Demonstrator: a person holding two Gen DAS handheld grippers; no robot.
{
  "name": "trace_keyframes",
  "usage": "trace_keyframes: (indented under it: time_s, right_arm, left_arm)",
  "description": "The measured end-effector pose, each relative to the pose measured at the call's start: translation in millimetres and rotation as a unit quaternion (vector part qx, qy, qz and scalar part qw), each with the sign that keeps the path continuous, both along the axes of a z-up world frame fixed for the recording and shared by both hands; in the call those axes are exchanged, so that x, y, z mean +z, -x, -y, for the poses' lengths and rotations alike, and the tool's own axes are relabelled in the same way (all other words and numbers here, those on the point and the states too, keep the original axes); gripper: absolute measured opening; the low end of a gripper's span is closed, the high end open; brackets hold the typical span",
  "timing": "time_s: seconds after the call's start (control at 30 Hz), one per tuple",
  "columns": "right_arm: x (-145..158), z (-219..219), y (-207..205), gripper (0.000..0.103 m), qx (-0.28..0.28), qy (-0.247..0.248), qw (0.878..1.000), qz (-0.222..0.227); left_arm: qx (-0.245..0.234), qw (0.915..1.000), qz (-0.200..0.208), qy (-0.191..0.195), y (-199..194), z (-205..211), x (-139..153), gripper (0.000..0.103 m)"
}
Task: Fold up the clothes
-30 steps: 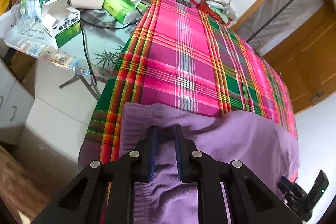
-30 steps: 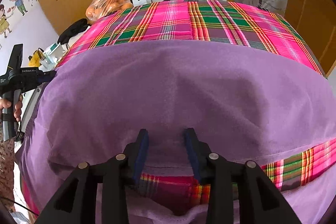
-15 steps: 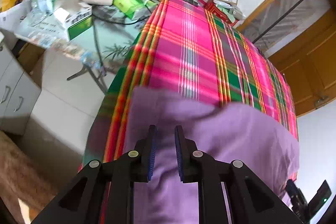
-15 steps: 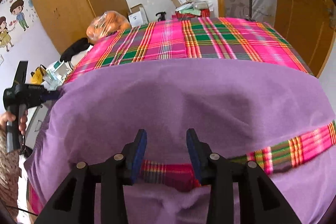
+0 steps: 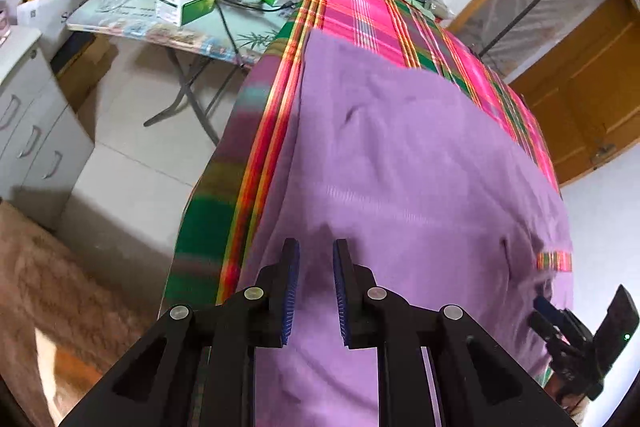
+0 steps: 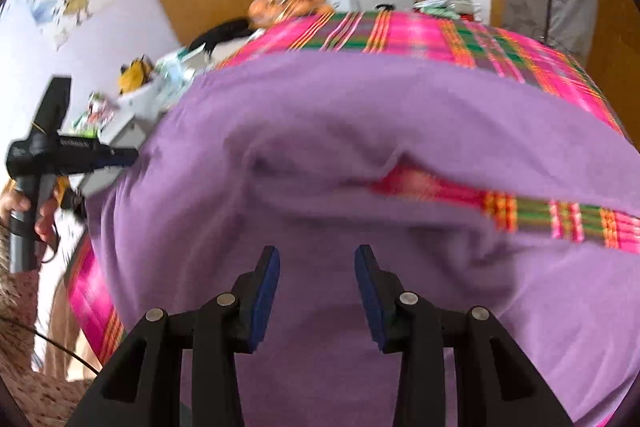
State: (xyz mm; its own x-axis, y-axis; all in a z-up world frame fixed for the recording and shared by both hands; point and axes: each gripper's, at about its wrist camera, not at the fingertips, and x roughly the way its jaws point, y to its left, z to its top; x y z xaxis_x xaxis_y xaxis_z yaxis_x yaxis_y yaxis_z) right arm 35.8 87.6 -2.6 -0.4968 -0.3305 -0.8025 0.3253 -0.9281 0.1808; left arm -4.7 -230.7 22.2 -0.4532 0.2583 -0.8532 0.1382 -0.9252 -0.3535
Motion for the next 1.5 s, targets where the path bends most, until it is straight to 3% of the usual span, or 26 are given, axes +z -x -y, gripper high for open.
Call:
trace_keyframes:
  time_s: [0.13, 0.27, 0.47, 0.73, 0.83, 0.93, 1.03, 1.13, 1.2, 1.27, 1.37, 1.5]
  right_arm:
    - [-10.2, 20.1, -19.4, 0.042, 0.027, -0.016, 0.999, 0.002]
    - [-11.4, 33.8, -40.7, 0.042, 0.05, -0.021, 0.999, -0.006]
    - [-7.8, 16.5, -63.8, 0.042, 0.03, -0.006, 0.999, -0.015]
    - [-14.0, 32.4, -83.8, 0.049, 0.078, 0.006, 0.997, -0.016]
    - [-15.0, 45.7, -89.8, 0.057, 0.101, -0.014, 0.994, -0.031]
    - [-17.6, 59.6, -95.4, 0.057, 0.118, -0.057, 0.99, -0.059]
    - [-18.5, 64.5, -94.5, 0.057, 0.116, -0.067, 0.988, -0.071]
    - [-18.5, 58.7, -93.8, 0.041, 0.1, -0.065, 0.99, -0.075]
    - [-18.6, 57.4, -93.1, 0.016, 0.096, -0.059, 0.991, -0.075]
    - [-17.1, 61.4, -95.1, 0.003, 0.099, -0.06, 0.99, -0.08]
    - [-13.5, 68.3, -99.1, 0.002, 0.106, -0.067, 0.988, -0.089]
    - [-3.2, 69.0, -101.0, 0.0, 0.118, -0.022, 0.989, -0.09]
  left_arm:
    - [-0.003, 0.9999, -0.004, 0.011, -24.1, -2.6, -2.4, 0.018]
    - [0.013, 0.9999, -0.005, -0.003, -35.9, 2.4, -3.4, 0.018]
    - [0.017, 0.9997, -0.009, -0.015, -53.5, -3.5, -2.0, 0.019]
    - [0.011, 0.9999, -0.004, -0.01, -64.7, -14.9, -10.0, 0.019]
    - [0.012, 0.9998, -0.007, -0.014, -66.9, -13.8, -11.6, 0.019]
    - [0.017, 0.9996, -0.01, -0.021, -68.5, -12.2, -12.5, 0.019]
    - [0.02, 0.9995, -0.013, -0.018, -69.5, -13.6, -12.5, 0.019]
    - [0.02, 0.9996, -0.013, -0.016, -69.9, -14.4, -12.5, 0.019]
    - [0.02, 0.9996, -0.013, -0.018, -69.9, -13.5, -12.8, 0.019]
    - [0.021, 0.9995, -0.012, -0.019, -70.3, -12.8, -12.5, 0.019]
    - [0.022, 0.9996, -0.011, -0.011, -70.5, -13.4, -10.6, 0.019]
    - [0.027, 0.9995, -0.014, 0.003, -69.2, -13.0, -5.1, 0.019]
